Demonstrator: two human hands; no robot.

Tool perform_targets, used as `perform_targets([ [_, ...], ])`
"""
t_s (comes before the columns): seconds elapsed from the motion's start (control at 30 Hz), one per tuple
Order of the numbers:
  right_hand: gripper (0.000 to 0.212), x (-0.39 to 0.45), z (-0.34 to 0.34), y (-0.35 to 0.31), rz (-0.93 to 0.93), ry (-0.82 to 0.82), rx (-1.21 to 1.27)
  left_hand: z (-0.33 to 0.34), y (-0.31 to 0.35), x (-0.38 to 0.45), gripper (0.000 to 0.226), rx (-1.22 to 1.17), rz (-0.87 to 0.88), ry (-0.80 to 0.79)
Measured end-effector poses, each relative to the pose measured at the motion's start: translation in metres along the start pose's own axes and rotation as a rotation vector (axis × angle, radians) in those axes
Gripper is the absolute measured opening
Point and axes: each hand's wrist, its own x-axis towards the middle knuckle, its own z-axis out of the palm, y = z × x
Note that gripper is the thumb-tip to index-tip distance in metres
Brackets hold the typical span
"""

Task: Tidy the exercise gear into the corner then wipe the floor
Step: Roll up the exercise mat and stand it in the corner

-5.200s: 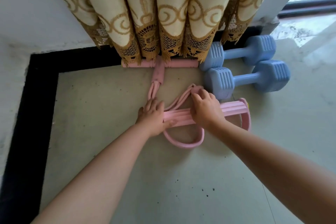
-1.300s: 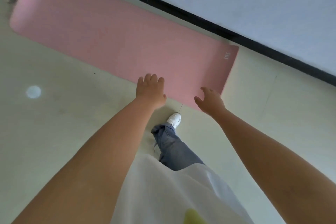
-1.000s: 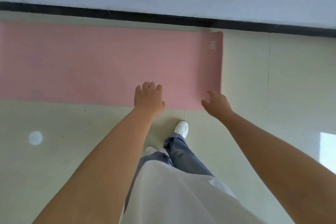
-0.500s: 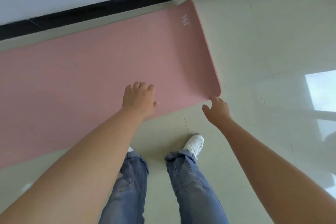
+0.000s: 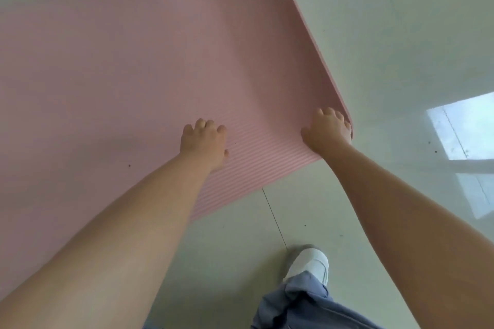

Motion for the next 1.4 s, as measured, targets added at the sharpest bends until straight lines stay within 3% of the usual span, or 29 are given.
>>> perform_targets([
  [0.2,0.065,0.070,0.009,0.006,0.092,0.124,0.044,0.024,-0.019,0.074,0.054,0.038,0.026,0.081],
  [0.3,0.068,0.083,0.012,0.008,0.201,0.135,0.165,0.031,-0.032,0.082,0.055,0.006,0.009,0.039],
  [0.47,0.044,0.082,0.011,-0.001,0.100,0.190,0.364,0.043,-0.037,0.077,0.057,-0.117,0.030,-0.021],
  [0.57,0.038,0.082,0.013,-0.016,-0.043,0.063,0.405,0.045,-0.037,0.081,0.054,-0.232,-0.010,0.066],
  [0.7,0.029,0.087,0.028,-0.022,-0.051,0.135,0.641,0.035,-0.035,0.087,0.049,-0.431,-0.064,0.171],
  [0.73,0.030,0.086,0.030,-0.022,-0.034,0.155,0.716,0.031,-0.033,0.088,0.048,-0.493,-0.066,0.222],
  [0.8,0.054,0.083,0.027,-0.023,-0.037,0.109,0.838,0.021,-0.027,0.087,0.045,-0.616,-0.058,0.351],
  [0.87,0.083,0.081,0.020,-0.026,-0.032,0.003,0.798,0.011,-0.019,0.087,0.039,-0.716,-0.025,0.468],
  [0.9,0.087,0.082,0.017,-0.029,-0.034,-0.037,0.702,0.006,-0.015,0.087,0.036,-0.767,-0.008,0.511],
  [0.97,0.073,0.082,0.011,-0.036,-0.049,-0.078,0.557,-0.004,-0.007,0.085,0.032,-0.876,0.011,0.546],
  [1.07,0.067,0.076,0.009,-0.044,-0.057,-0.116,0.617,-0.016,0.005,0.086,0.036,-0.958,0.015,0.464],
  [1.17,0.055,0.063,0.013,-0.045,-0.102,-0.189,0.749,-0.020,0.010,0.091,0.047,-1.072,-0.107,0.301],
  [1.27,0.031,0.054,0.019,-0.047,-0.150,-0.193,0.890,-0.016,0.008,0.095,0.048,-1.373,-0.212,0.206],
  [1.4,0.025,0.053,0.020,-0.049,-0.163,-0.139,1.032,-0.012,0.001,0.099,0.049,-1.836,-0.190,0.126],
])
